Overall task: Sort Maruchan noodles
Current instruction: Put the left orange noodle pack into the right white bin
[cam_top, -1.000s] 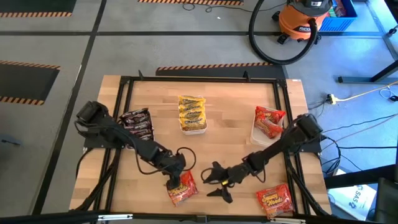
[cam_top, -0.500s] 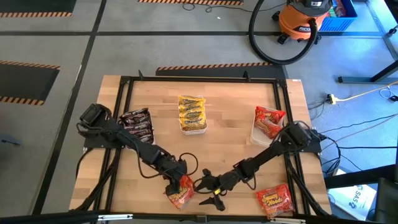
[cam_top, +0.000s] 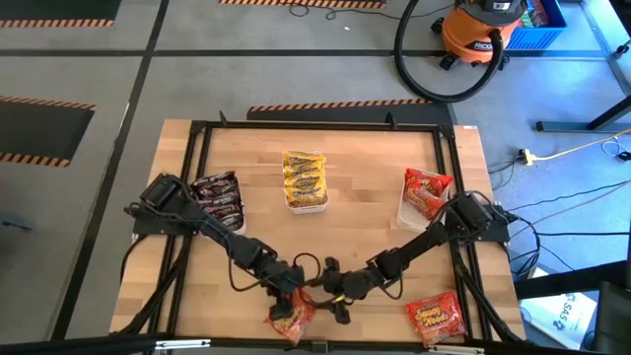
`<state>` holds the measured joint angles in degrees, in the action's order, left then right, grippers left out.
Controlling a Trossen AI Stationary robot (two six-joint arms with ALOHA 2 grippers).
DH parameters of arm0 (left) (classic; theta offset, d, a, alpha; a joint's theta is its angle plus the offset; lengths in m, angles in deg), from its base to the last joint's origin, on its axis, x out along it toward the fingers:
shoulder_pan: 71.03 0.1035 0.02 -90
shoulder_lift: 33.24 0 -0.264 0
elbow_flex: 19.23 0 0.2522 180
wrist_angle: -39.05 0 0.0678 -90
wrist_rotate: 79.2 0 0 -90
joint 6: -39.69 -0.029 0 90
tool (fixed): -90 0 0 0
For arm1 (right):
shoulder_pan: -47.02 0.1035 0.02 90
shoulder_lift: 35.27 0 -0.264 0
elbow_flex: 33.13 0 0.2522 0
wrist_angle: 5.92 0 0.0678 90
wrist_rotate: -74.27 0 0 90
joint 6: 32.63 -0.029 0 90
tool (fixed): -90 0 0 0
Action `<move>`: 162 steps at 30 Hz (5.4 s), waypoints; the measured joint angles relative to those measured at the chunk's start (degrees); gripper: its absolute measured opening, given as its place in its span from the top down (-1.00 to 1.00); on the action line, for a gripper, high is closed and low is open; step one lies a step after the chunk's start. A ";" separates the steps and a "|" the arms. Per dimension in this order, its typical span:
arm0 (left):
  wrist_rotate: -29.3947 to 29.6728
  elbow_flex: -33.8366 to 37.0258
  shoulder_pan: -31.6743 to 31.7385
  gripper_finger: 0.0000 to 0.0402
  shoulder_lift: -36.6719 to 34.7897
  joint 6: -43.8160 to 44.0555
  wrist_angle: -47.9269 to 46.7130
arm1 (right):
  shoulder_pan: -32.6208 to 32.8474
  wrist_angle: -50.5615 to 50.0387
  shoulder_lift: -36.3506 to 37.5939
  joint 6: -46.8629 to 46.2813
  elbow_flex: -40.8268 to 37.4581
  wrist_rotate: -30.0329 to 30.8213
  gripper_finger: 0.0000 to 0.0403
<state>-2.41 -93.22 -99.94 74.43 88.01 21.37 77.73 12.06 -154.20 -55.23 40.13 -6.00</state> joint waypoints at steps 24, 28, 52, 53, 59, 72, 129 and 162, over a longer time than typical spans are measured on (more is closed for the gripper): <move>-2.10 0.02 0.95 0.44 -0.42 -4.96 1.13 | 0.03 -17.91 9.78 -2.28 0.01 1.76 -0.37; -0.86 0.11 1.88 0.50 -2.15 -6.72 0.13 | 0.03 -22.65 12.08 -4.91 0.02 0.38 -0.37; 5.23 0.07 3.03 0.98 -8.31 -12.58 -4.60 | 1.19 -22.89 14.11 -5.58 -0.07 2.28 -0.37; 5.38 0.07 3.09 0.99 -8.31 -12.80 -4.60 | 1.17 -23.03 14.11 -5.92 -0.07 2.46 -0.37; 5.86 0.07 3.80 1.00 -8.83 -14.42 -4.46 | 0.30 -22.79 14.11 -9.36 -0.07 2.74 -0.37; 10.59 0.00 3.85 1.00 -10.52 -18.61 -5.09 | 0.36 0.42 6.16 -18.36 -6.94 4.12 -0.37; 14.30 0.00 8.72 0.31 -12.85 -21.76 2.54 | -1.50 14.14 -3.16 -2.81 -4.68 4.21 0.26; 15.96 0.02 11.39 -0.35 -13.40 -27.15 6.57 | 9.47 -36.78 24.58 -10.17 -4.76 21.00 0.28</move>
<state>13.55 -93.19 -88.55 61.03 60.86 27.94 87.19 -24.72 -129.61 -65.41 35.37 14.99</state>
